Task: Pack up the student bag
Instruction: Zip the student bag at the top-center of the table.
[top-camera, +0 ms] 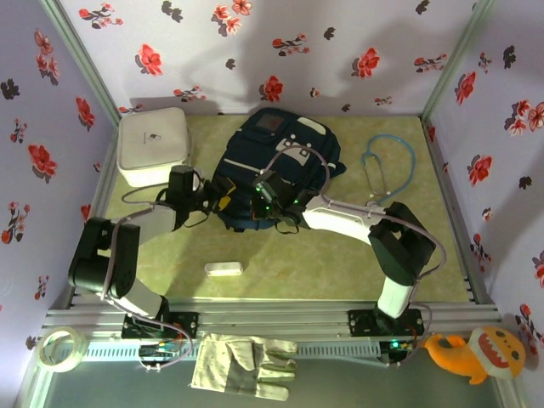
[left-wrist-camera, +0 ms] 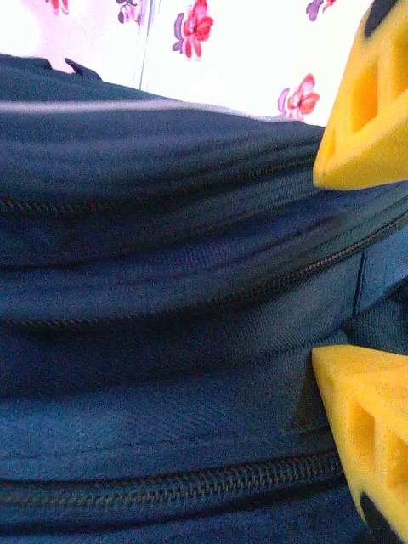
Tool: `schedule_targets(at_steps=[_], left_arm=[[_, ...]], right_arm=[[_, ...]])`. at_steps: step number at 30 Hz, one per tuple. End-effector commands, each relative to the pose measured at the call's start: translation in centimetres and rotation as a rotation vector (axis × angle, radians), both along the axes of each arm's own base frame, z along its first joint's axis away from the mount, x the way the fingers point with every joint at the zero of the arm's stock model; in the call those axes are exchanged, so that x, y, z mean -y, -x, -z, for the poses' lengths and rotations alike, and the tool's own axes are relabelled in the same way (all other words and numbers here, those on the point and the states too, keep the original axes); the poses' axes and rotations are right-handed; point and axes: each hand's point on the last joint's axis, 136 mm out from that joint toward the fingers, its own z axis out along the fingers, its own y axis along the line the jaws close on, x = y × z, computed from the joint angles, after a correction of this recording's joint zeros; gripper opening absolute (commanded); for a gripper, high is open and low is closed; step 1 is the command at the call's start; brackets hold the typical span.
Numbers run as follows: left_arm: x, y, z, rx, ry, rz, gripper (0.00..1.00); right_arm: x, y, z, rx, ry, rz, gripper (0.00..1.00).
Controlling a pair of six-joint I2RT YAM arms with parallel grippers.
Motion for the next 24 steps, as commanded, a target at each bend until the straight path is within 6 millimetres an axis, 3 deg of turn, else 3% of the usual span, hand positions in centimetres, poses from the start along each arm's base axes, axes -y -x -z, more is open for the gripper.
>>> schedule_targets(at_steps=[1,11,14,16,19,24], left_arm=[[1.6,-0.3,-1.0,0.009,0.112,0.016,0.47],[1.3,-1.4,-0.8,0.010,0.039,0.002,0.44],[1.3,-1.8,-0.6,0.011,0.004,0.011,0.35],[0.7,-2.1,-0.3,0.009,-0.039,-0.007,0.16],[-0.3,-2.5,-0.4,0.017,-0.088,-0.030,0.01],[-1.4,-2.9,-0.7,0.020,-0.123,-0.044,0.00]], right_arm=[[-2.2,-0.6,-2.3,0.036,-0.095,-0.016,0.00],[-1.6,-0.2,-2.1,0.029,-0.075,-0.018,0.00],[-0.8,-0.3,-2.0,0.042,-0.044,-0.001,0.00],[0.0,-0.4,-2.0,0.054,-0.012,0.016,0.00],[2.0,-0.4,-2.0,0.072,0.060,0.058,0.00],[6.4,-0.2,-1.8,0.103,0.197,0.143,0.00]])
